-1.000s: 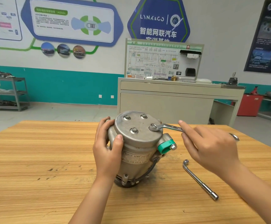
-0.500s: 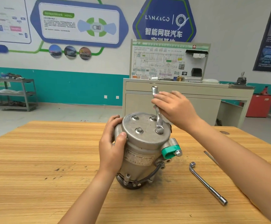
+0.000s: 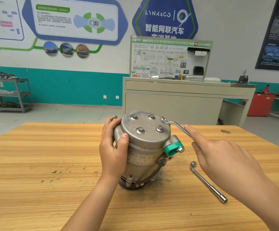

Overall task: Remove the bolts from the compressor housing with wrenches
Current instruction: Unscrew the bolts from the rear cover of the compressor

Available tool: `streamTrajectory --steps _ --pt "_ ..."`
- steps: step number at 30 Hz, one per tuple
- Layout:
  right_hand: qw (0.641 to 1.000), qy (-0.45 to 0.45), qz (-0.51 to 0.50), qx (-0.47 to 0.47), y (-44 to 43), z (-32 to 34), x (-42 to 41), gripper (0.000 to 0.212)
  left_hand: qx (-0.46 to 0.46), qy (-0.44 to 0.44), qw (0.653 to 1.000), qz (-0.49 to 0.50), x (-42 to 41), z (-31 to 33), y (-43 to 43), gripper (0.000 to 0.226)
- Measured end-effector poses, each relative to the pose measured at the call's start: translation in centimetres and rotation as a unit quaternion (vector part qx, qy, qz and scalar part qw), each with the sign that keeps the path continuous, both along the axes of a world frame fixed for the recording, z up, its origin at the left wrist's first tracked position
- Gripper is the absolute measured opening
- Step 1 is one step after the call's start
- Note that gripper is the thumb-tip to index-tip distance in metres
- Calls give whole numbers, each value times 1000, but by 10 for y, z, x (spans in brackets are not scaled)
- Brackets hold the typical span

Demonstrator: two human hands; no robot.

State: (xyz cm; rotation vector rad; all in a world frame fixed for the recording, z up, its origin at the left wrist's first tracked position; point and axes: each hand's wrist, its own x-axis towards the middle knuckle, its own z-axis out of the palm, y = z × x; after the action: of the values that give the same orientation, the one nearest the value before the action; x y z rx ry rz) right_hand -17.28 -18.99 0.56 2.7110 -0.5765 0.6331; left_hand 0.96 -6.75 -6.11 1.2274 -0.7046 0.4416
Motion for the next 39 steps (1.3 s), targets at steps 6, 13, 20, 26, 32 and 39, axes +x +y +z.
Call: streamTrajectory --steps 6,13,20,26,32,39 --pt "999 31 -35 2 3 1 -2 55 -9 2 1000 2 0 -2 3 42" --pt "988 106 -89 -75 28 4 6 75 -8 9 1000 8 -4 -1 0 39" --pt "982 84 -70 -151 22 2 3 57 -13 15 1000 10 -9 0 -3 39" --pt "981 -127 95 -113 -30 8 12 31 -28 0 1000 7 -4 -1 0 37" --pt "953 -171 196 -155 -63 27 76 21 -11 -18 1000 -16 2 3 4 46" --pt "901 -134 341 -233 -62 51 130 25 19 -4 1000 -16 5 10 3 58"
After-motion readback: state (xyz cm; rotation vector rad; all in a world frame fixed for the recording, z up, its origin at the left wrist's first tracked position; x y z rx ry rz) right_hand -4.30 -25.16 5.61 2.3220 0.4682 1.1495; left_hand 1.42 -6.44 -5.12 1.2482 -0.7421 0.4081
